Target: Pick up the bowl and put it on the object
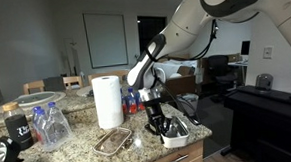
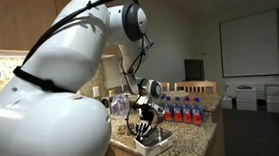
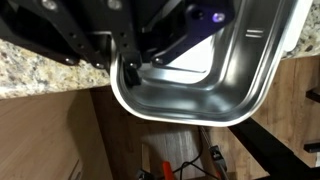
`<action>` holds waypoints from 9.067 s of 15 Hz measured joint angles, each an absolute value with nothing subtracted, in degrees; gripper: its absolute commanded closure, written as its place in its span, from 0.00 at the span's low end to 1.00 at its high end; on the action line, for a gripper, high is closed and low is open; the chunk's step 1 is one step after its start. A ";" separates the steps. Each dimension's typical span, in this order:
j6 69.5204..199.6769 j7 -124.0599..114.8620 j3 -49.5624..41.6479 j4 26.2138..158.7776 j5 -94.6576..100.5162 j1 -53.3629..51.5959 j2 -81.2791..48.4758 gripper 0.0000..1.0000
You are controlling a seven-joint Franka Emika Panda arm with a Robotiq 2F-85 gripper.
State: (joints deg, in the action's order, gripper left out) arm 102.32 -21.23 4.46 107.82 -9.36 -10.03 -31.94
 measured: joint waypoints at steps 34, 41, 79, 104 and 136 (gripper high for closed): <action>94.85 -26.82 1.67 96.05 -11.09 -10.84 -37.46 0.97; 93.53 -26.91 1.48 93.71 -11.09 -10.96 -40.02 0.95; 92.63 -20.58 8.08 95.06 9.41 -16.34 -12.92 0.95; 100.25 17.82 21.21 86.95 29.13 -29.03 -15.11 0.95; 93.47 42.77 17.64 76.27 42.70 -40.42 -44.22 0.94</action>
